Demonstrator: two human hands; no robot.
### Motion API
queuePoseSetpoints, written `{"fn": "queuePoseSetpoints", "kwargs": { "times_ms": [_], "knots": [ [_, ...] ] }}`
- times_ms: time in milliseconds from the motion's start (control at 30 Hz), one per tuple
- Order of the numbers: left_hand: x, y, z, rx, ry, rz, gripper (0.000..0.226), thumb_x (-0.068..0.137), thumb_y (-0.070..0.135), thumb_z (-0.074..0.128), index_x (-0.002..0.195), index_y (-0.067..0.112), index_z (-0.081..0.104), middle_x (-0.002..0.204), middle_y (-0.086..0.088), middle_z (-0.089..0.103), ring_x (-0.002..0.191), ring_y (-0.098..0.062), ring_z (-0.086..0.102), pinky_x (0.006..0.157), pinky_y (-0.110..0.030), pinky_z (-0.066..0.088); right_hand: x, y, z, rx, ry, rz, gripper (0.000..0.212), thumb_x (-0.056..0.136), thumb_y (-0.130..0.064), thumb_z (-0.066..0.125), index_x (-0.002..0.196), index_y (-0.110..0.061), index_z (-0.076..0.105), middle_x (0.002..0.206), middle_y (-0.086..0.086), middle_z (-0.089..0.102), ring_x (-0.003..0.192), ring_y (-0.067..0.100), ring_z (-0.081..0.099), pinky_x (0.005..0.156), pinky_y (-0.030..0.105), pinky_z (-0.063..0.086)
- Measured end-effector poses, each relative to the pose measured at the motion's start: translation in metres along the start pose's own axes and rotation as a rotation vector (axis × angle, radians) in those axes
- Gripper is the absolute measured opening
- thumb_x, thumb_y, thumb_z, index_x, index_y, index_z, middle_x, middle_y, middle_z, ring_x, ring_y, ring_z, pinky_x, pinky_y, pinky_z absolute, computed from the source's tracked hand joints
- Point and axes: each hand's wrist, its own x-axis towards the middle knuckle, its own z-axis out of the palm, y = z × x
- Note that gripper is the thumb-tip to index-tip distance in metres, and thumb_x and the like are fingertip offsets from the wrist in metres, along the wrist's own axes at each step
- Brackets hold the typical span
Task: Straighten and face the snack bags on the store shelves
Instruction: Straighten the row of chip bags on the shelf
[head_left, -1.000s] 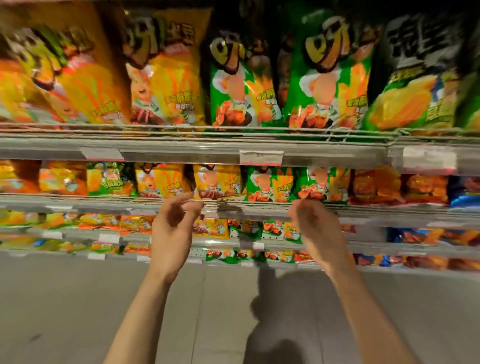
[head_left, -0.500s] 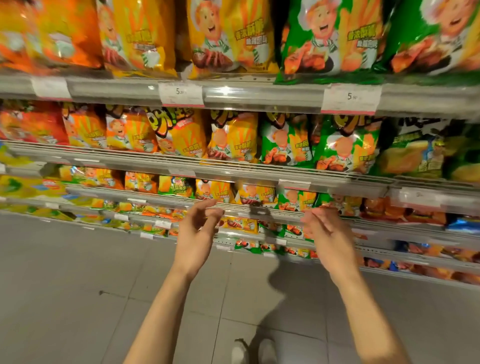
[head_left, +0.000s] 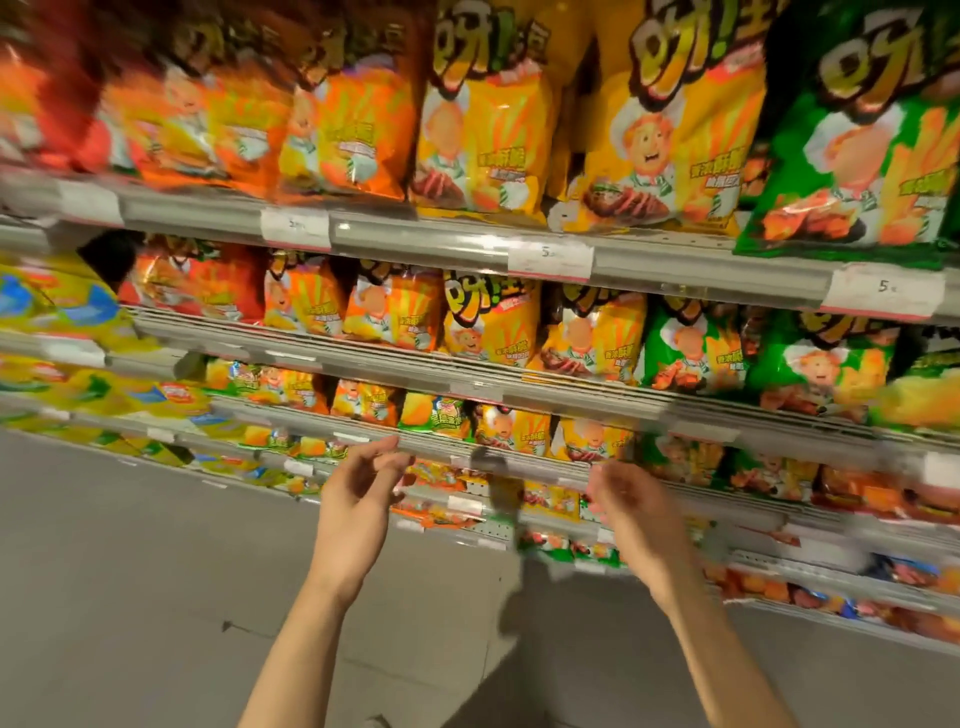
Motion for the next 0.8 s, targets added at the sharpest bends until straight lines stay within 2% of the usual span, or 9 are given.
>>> {"fn": "queuePoseSetpoints", "kwargs": {
  "times_ms": [67,100,200,233,267,400,533,667,800],
  "knots": [
    [0.018,0.002,-0.034,-0.01,-0.02,-0.007,0.014,0.099,0.015,0.065,0.111,0.021,0.069,0.098,0.015,0.077,0.09,-0.004,0.074,0.073,-0.019,0.057,-0.001,-0.01,0.034,-0.021,0.036,-0.002,0.006,0.099,-0.028,0.067,0.102,-0.023,0.07,0.095,-0.005,0.074,0.087,0.01,0.07,0.064,0.007,0.046],
    [0.027,0.003,-0.052,-0.018,-0.021,-0.018,0.014,0.099,0.015,0.065,0.111,0.021,0.069,0.097,0.015,0.078,0.089,-0.006,0.074,0.073,-0.019,0.057,-0.002,-0.015,0.051,-0.034,0.044,0.006,0.005,0.099,-0.03,0.066,0.102,-0.027,0.07,0.096,-0.006,0.075,0.087,0.007,0.069,0.067,0.008,0.046],
    [0.057,0.008,-0.108,-0.042,-0.015,-0.038,0.014,0.099,0.015,0.065,0.111,0.018,0.07,0.098,0.006,0.078,0.088,-0.015,0.075,0.076,-0.024,0.056,-0.006,-0.03,0.1,-0.01,0.063,0.034,0.01,0.098,-0.034,0.066,0.103,-0.027,0.07,0.096,-0.002,0.077,0.092,0.018,0.073,0.086,0.037,0.057],
    [0.068,0.009,-0.125,-0.041,-0.01,-0.041,0.013,0.099,0.014,0.064,0.111,0.018,0.07,0.098,0.003,0.078,0.087,-0.016,0.075,0.078,-0.027,0.056,-0.005,-0.036,0.117,-0.006,0.074,0.038,0.011,0.098,-0.034,0.067,0.104,-0.026,0.07,0.095,-0.002,0.077,0.092,0.019,0.074,0.088,0.042,0.058],
    [0.077,0.009,-0.141,-0.037,-0.007,-0.043,0.013,0.099,0.013,0.064,0.11,0.018,0.07,0.097,0.002,0.078,0.085,-0.017,0.075,0.08,-0.03,0.056,-0.004,-0.042,0.133,-0.01,0.079,0.03,0.011,0.098,-0.034,0.067,0.104,-0.026,0.07,0.093,-0.004,0.077,0.09,0.018,0.074,0.086,0.042,0.059],
    [0.108,0.009,-0.191,-0.037,-0.005,-0.05,0.014,0.099,0.011,0.063,0.109,0.018,0.07,0.091,0.006,0.078,0.084,-0.015,0.076,0.079,-0.031,0.054,-0.001,-0.064,0.192,-0.041,0.077,-0.008,0.008,0.099,-0.034,0.065,0.104,-0.031,0.069,0.084,-0.018,0.075,0.075,0.001,0.071,0.068,0.022,0.055],
    [0.142,0.003,-0.227,-0.055,0.019,-0.085,0.015,0.098,0.01,0.065,0.109,0.016,0.071,0.09,0.004,0.079,0.086,-0.023,0.076,0.078,-0.032,0.054,0.016,-0.084,0.244,-0.082,0.018,-0.011,0.01,0.1,-0.037,0.062,0.105,-0.032,0.069,0.087,-0.018,0.075,0.08,0.001,0.07,0.075,0.026,0.055],
    [0.179,0.008,-0.245,-0.022,0.025,-0.085,0.016,0.098,0.012,0.065,0.109,0.021,0.071,0.094,0.005,0.079,0.085,-0.016,0.076,0.078,-0.028,0.055,0.045,-0.1,0.287,-0.032,-0.026,-0.023,0.009,0.1,-0.035,0.064,0.105,-0.031,0.069,0.096,-0.008,0.076,0.083,0.005,0.071,0.082,0.033,0.06],
    [0.215,0.024,-0.26,0.05,0.006,-0.058,0.014,0.098,0.012,0.065,0.109,0.02,0.07,0.095,0.003,0.079,0.086,-0.016,0.075,0.077,-0.026,0.055,0.07,-0.111,0.324,-0.016,-0.042,-0.047,0.005,0.098,-0.033,0.067,0.098,-0.033,0.071,0.087,-0.011,0.076,0.082,0.01,0.073,0.081,0.031,0.058]
  ]
}}
